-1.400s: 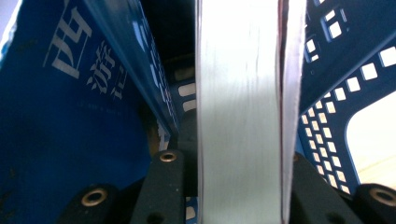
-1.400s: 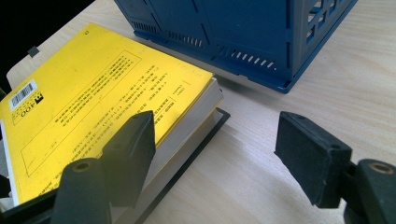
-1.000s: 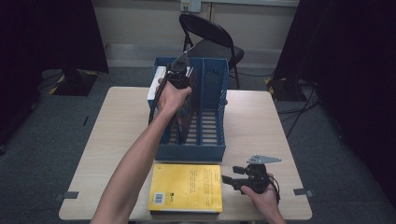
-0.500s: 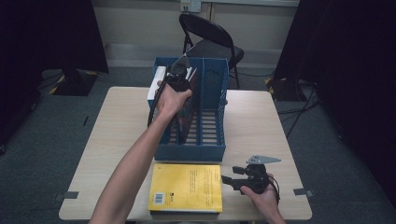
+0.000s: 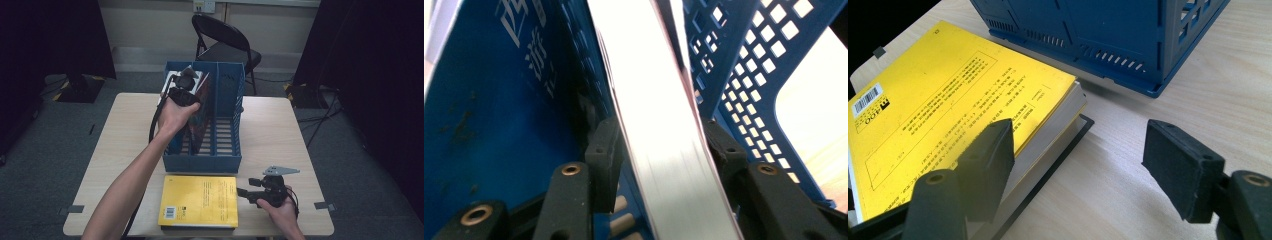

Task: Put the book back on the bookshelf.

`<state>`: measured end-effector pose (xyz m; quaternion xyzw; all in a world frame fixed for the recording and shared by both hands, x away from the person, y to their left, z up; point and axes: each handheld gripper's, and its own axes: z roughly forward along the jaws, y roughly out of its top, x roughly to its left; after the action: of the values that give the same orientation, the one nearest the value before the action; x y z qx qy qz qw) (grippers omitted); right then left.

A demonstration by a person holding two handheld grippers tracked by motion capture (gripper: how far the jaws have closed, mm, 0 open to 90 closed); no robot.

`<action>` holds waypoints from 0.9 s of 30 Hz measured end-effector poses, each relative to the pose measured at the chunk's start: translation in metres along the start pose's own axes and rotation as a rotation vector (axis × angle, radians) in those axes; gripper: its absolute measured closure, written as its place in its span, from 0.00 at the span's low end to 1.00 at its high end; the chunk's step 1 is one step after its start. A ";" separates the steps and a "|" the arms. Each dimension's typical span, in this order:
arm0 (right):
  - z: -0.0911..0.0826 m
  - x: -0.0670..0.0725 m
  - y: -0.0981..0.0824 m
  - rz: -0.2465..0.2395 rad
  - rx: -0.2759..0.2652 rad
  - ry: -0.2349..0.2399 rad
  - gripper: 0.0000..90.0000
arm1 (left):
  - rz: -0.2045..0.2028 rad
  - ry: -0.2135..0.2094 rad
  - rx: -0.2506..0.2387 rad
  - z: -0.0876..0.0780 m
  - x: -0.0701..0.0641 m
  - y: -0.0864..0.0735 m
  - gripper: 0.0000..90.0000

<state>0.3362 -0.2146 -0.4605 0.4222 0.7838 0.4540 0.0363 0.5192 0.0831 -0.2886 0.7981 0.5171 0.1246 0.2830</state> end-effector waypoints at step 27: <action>0.003 0.002 0.001 -0.003 0.007 -0.003 0.31 | 0.077 -0.074 -0.164 -0.002 -0.003 -0.061 0.63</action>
<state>0.3365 -0.2114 -0.4610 0.4219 0.7859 0.4505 0.0365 0.4712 0.0999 -0.3220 0.7956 0.4633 0.1479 0.3613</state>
